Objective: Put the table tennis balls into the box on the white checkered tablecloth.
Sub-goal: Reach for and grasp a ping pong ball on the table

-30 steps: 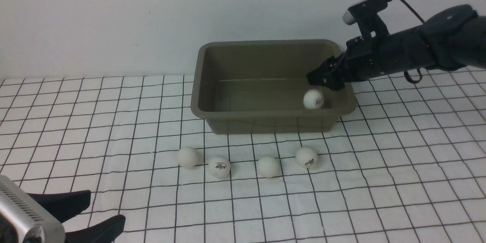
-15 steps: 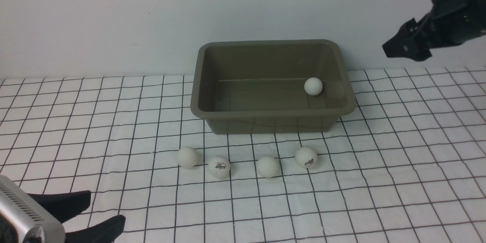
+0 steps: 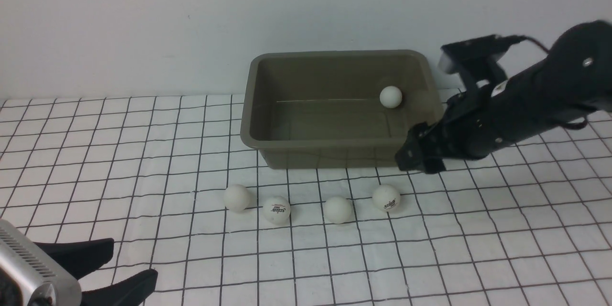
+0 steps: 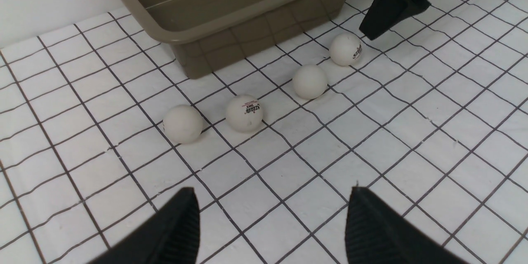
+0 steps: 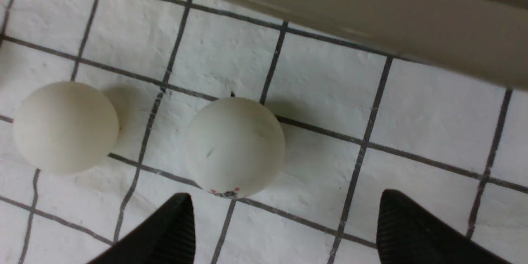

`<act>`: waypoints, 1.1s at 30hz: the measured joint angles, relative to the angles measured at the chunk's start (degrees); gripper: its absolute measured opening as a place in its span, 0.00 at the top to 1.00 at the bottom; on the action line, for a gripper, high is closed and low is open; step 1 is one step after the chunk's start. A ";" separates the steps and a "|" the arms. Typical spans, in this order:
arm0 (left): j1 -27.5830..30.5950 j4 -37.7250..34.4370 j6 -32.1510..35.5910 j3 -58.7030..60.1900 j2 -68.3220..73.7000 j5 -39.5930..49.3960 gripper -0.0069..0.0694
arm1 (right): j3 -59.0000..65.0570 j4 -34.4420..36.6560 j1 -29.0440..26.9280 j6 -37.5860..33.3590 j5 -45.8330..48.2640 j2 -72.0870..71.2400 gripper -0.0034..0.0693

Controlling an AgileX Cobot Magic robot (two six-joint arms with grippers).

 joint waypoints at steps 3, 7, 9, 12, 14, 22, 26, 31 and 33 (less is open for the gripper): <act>0.00 0.00 0.00 0.00 0.00 0.00 0.35 | 0.00 1.68 0.20 -2.01 -0.83 1.73 0.22; 0.00 0.00 0.00 0.00 0.00 0.00 0.35 | 0.00 7.19 0.20 -6.08 -1.20 1.93 0.22; 0.00 0.00 0.00 0.00 0.00 0.00 0.35 | 0.00 9.75 0.20 -8.37 -1.27 1.93 0.22; 0.00 0.00 0.00 0.00 0.00 0.00 0.35 | 0.00 13.25 0.20 -11.26 -2.21 1.93 0.22; 0.00 0.00 0.00 0.00 0.00 0.00 0.35 | 0.00 14.44 0.20 -12.29 -3.19 1.93 0.22; 0.00 0.00 0.00 0.00 0.00 0.00 0.35 | 0.00 15.40 0.20 -12.97 -5.90 1.93 0.22; 0.00 0.00 0.00 0.00 0.00 0.00 0.35 | 0.00 15.59 0.20 -12.97 -6.11 1.93 0.22; 0.00 0.00 0.00 0.00 0.00 0.00 0.35 | 0.00 15.59 0.20 -13.17 -6.30 2.13 0.22; 0.00 0.00 0.00 0.00 0.00 0.00 0.35 | 0.00 15.60 0.20 -13.73 -6.43 2.88 0.22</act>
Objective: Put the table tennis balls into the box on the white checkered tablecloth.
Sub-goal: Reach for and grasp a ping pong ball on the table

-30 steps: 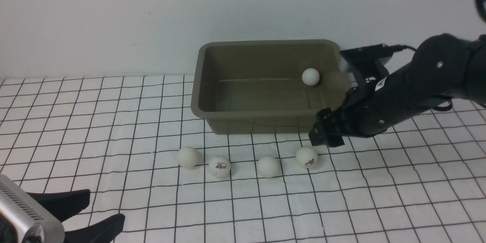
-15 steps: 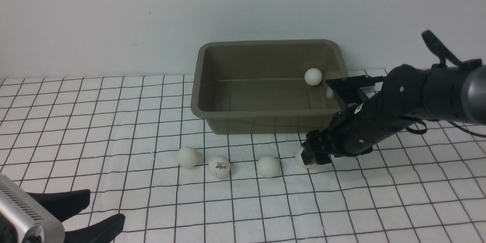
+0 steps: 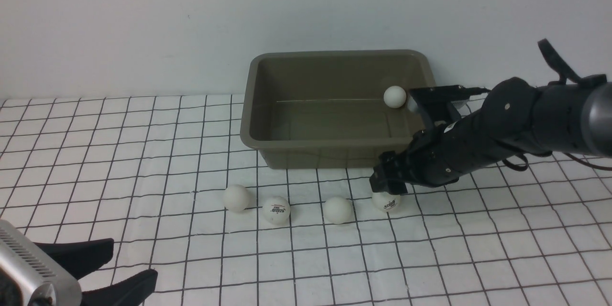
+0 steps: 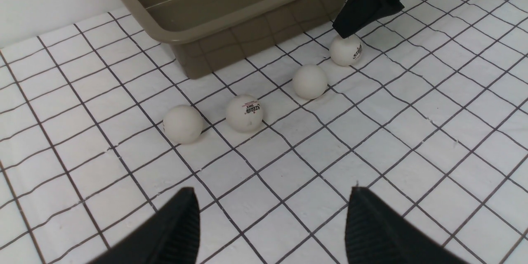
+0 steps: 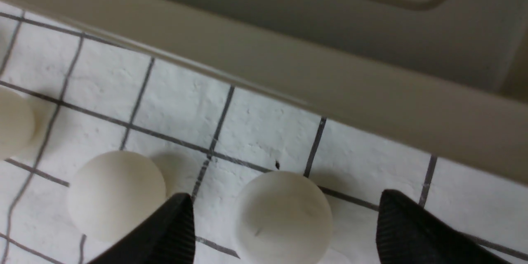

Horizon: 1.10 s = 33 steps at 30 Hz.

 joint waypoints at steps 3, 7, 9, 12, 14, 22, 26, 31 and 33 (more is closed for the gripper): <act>0.00 0.00 0.00 0.00 0.00 0.00 0.35 | 0.00 0.24 0.00 -0.44 0.12 1.48 0.22; 0.00 0.00 0.00 0.00 0.00 0.00 0.35 | 0.00 0.75 0.16 -1.16 0.02 2.95 0.22; 0.00 0.00 0.00 0.00 0.00 0.00 0.35 | 0.00 1.45 0.72 -2.22 -0.44 3.36 0.23; 0.00 0.00 0.00 0.00 0.00 0.05 0.35 | -0.05 2.72 1.37 -2.65 -1.01 4.54 0.28; 0.00 0.00 0.00 0.00 0.00 0.05 0.35 | -0.05 2.99 1.64 -3.16 -2.02 4.98 0.35; 0.00 0.00 0.00 0.00 0.00 0.13 0.35 | -0.11 -11.80 1.36 -1.94 3.38 0.05 0.46; 0.00 0.00 0.00 0.00 0.00 0.45 0.35 | -0.11 -19.67 0.50 2.41 10.65 -6.89 0.46; 0.00 0.00 0.00 0.00 0.00 0.45 0.35 | -0.85 -16.92 0.44 2.16 5.81 -12.00 0.46; 0.00 0.00 0.00 0.00 0.00 0.45 0.35 | -3.40 -14.17 0.44 2.16 3.10 -11.17 0.46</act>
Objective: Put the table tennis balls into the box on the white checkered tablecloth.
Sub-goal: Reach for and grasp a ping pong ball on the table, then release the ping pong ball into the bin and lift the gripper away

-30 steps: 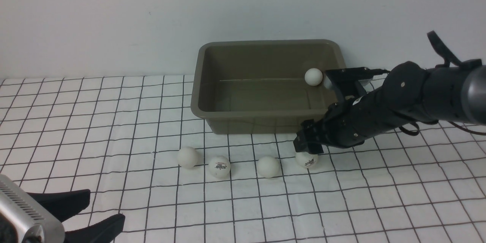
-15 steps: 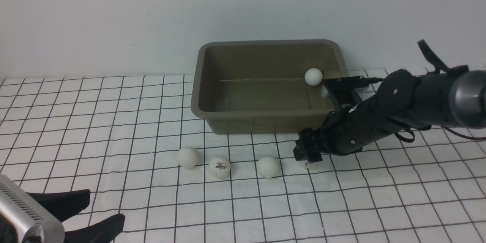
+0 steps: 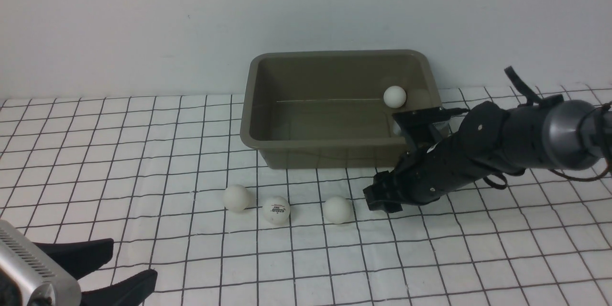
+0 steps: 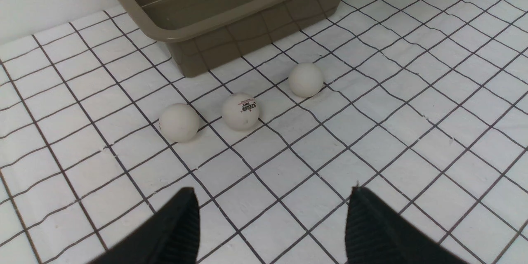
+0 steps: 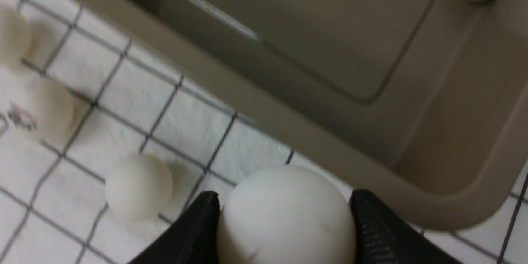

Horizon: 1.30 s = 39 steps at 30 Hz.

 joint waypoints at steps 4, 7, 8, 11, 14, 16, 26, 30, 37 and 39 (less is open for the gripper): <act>0.00 0.00 0.00 0.00 0.00 0.00 0.35 | -8.35 1.60 0.00 -0.65 -0.68 6.65 0.46; 0.00 0.00 0.10 0.00 0.00 0.00 0.35 | -15.65 1.80 0.00 -1.77 0.00 12.83 0.46; 0.00 0.00 0.16 0.00 0.00 0.00 0.35 | -17.53 1.80 0.00 -2.30 0.32 14.00 0.46; 0.00 0.00 0.36 0.00 0.00 0.00 0.35 | -23.44 1.63 0.00 -5.18 2.04 18.87 0.46; 0.00 0.05 0.47 0.00 0.00 0.00 0.35 | -26.62 0.56 0.00 -6.68 2.61 21.64 0.44; 0.00 0.05 0.46 0.00 0.00 0.00 0.35 | -27.51 -0.13 0.00 -6.84 2.61 22.24 0.35; 0.00 0.15 0.53 0.00 0.00 0.00 0.35 | -28.58 -6.48 -2.32 -5.14 14.27 13.98 0.20; 0.00 0.15 0.53 0.00 0.00 0.00 0.35 | -28.64 -6.48 -3.78 -4.66 20.01 8.87 0.27; 0.00 0.21 0.53 0.00 0.00 0.00 0.35 | -28.64 -3.59 -4.28 -4.03 37.40 0.64 0.31; 0.00 0.21 0.53 0.00 0.00 0.00 0.35 | -28.04 -1.53 -4.28 -3.64 38.57 0.44 0.31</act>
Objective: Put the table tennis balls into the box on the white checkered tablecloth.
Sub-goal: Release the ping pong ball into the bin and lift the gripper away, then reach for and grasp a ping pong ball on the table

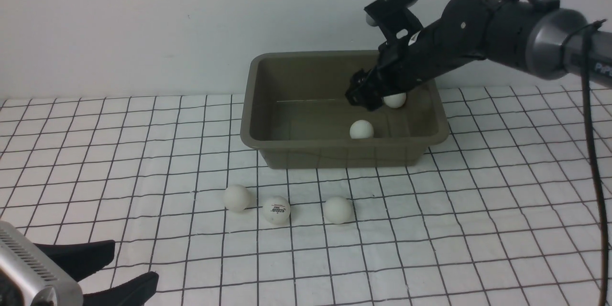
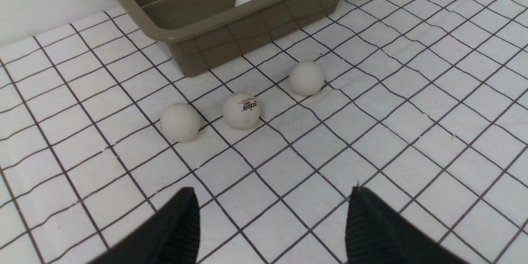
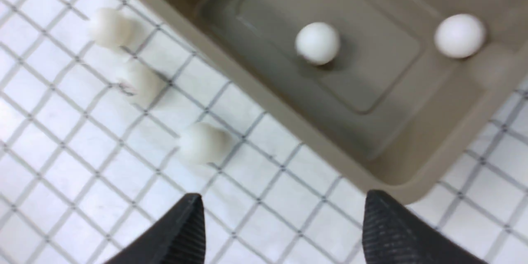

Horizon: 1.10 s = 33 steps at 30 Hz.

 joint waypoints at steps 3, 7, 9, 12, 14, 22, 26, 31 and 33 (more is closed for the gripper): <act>0.00 0.00 0.00 0.00 0.00 0.00 0.35 | 2.86 1.81 0.21 0.40 0.08 0.00 0.31; 0.00 0.00 0.00 0.00 0.00 0.00 0.35 | 9.43 2.16 2.08 0.03 -1.53 0.00 0.31; 0.00 0.00 0.00 0.00 0.00 0.00 0.35 | 12.57 2.23 3.34 -0.45 -4.33 0.00 0.31; 0.00 0.00 0.00 0.00 0.00 0.00 0.35 | 18.31 2.52 6.32 -0.84 -10.46 0.27 0.29; 0.00 0.00 0.00 0.00 0.00 0.00 0.35 | 20.56 2.87 7.77 -0.54 -14.65 0.58 0.27; 0.00 0.00 0.00 0.00 0.00 0.00 0.35 | 25.09 3.77 11.44 10.92 -29.03 3.79 0.23; 0.00 0.00 0.00 0.00 0.00 0.00 0.35 | 25.09 3.99 12.04 12.98 -32.47 5.73 0.22; 0.00 0.00 0.00 0.00 0.00 0.00 0.35 | 25.09 4.54 12.82 12.92 -34.63 8.31 0.22; 0.00 0.00 0.00 0.00 0.00 0.00 0.35 | 25.09 4.91 12.96 12.28 -35.18 9.46 0.22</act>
